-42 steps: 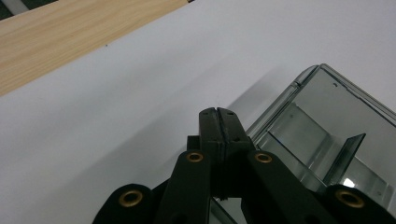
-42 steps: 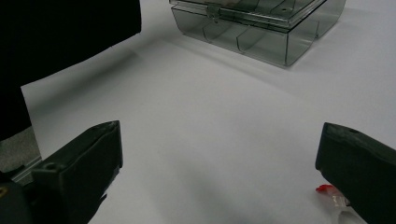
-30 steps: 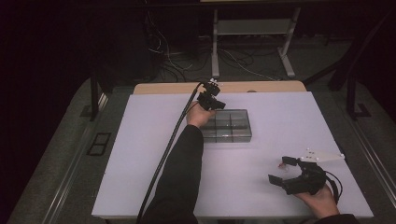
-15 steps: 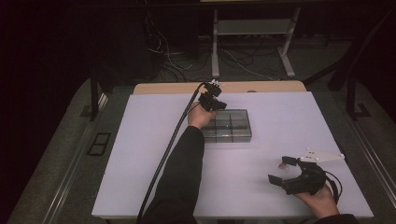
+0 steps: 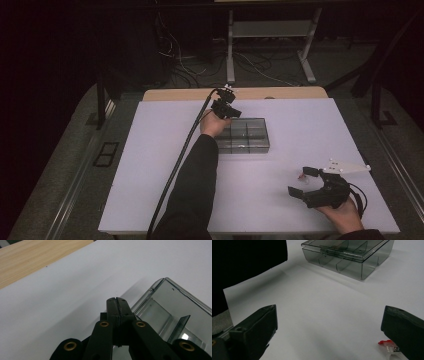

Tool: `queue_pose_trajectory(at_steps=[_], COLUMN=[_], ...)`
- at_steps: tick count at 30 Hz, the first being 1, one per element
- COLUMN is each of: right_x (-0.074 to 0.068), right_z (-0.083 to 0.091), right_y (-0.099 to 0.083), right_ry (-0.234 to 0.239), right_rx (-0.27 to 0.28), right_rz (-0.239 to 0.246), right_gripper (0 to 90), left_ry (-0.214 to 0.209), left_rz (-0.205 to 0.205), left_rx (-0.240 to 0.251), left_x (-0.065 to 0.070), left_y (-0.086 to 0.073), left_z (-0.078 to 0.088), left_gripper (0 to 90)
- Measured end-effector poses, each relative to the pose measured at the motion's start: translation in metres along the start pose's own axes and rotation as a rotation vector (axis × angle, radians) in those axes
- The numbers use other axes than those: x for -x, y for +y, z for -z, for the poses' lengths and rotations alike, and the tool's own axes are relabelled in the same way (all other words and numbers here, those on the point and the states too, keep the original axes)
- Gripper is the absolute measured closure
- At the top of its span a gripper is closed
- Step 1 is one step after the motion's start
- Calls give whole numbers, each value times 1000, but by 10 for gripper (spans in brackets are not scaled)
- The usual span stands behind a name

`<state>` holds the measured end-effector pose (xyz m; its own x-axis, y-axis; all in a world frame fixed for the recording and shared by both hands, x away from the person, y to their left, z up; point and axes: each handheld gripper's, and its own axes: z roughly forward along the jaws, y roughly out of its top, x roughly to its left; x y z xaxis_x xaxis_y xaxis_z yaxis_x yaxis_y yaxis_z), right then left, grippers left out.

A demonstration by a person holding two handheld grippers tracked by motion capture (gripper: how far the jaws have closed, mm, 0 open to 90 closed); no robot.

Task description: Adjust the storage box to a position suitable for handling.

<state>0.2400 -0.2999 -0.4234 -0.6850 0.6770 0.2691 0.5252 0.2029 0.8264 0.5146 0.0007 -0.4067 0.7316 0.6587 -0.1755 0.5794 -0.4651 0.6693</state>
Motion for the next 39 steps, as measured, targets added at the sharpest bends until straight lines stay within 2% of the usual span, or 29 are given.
queue_pose_trajectory(at_steps=[5,6,9,14,17,27,32,39], right_x=[1,1,0,0,-1,0,0,0], right_z=[1,1,1,2,2,3,4,3], right_y=[0,0,0,0,0,0,0,0], right_ry=[-2,-3,-3,-6,-5,-6,-7,-7], right_rx=[9,9,7,13,11,19,21,22], right_rz=[-4,-4,1,-5,-5,-8,-9,-8], right_gripper=[5,5,5,5,5,5,5,5], left_ry=[1,4,3,8,7,6,2,-2], left_rz=[2,-11,-2,-18,-9,-26,-21,-28], left_rx=[-26,-26,-19,-14,-14,-16,3,-11], left_x=[5,5,9,14,16,22,26,28], left_y=[-1,-1,-4,-9,-11,-16,-21,-24], left_z=[2,3,4,7,9,12,14,18], left_gripper=[887,887,887,887,887,887,887,887])
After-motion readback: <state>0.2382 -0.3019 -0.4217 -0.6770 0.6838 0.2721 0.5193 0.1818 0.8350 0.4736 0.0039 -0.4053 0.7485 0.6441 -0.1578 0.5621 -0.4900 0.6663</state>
